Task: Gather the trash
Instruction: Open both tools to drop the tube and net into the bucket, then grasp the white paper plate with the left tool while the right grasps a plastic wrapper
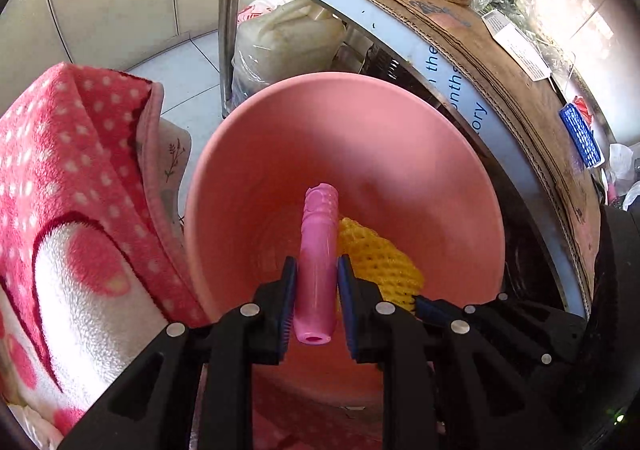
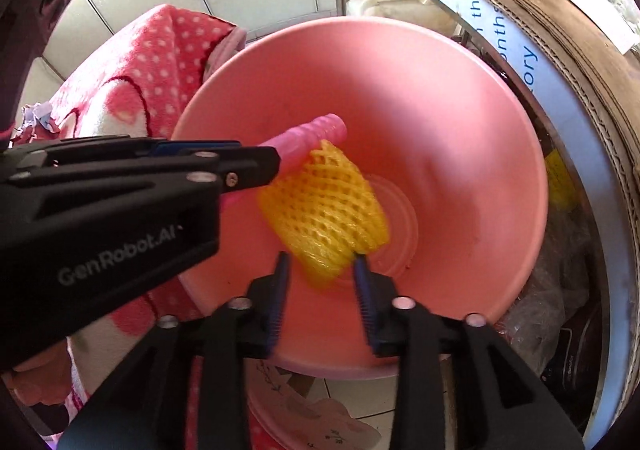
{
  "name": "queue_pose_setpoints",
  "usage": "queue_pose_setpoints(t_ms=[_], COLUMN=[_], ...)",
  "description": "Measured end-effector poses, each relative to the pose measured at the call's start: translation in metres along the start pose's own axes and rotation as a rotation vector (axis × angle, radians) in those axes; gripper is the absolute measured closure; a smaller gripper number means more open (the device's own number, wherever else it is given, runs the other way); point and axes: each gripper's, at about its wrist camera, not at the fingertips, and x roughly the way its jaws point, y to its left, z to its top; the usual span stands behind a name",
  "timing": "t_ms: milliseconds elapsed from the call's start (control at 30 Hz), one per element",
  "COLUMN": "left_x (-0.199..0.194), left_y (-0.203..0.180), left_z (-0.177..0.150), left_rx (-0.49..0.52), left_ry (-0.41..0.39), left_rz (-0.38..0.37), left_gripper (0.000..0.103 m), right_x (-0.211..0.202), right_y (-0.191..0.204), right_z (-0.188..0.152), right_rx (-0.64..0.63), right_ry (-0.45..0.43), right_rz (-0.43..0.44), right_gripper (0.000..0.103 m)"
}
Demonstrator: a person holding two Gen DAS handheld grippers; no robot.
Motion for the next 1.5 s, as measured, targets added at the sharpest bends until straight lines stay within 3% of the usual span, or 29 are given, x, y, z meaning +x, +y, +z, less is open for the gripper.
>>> queue_pose_setpoints(t_ms=[367, 567, 767, 1100, 1500], left_x=[-0.027, -0.073, -0.121, -0.186, -0.245], left_y=[-0.001, -0.003, 0.005, 0.039, 0.112], left_z=[-0.010, -0.028, -0.061, -0.121, -0.178], left_rx=[-0.010, 0.018, 0.023, 0.003, -0.117], left_ry=[-0.059, -0.163, -0.267, -0.376, -0.451], left_rz=[-0.023, 0.025, 0.078, 0.179, 0.244], left_gripper=[0.070, 0.057, 0.052, 0.046, 0.045], right_x=[-0.022, -0.052, -0.086, -0.111, -0.111], right_y=[-0.001, 0.004, 0.017, 0.076, 0.136], right_z=[-0.008, -0.017, -0.032, -0.044, -0.055], right_rx=[0.021, 0.015, 0.005, -0.079, -0.189], right_ry=[-0.051, -0.135, -0.243, -0.316, -0.295], right_rz=[0.029, 0.032, 0.039, 0.093, 0.148], right_gripper=[0.056, 0.056, 0.056, 0.056, 0.056])
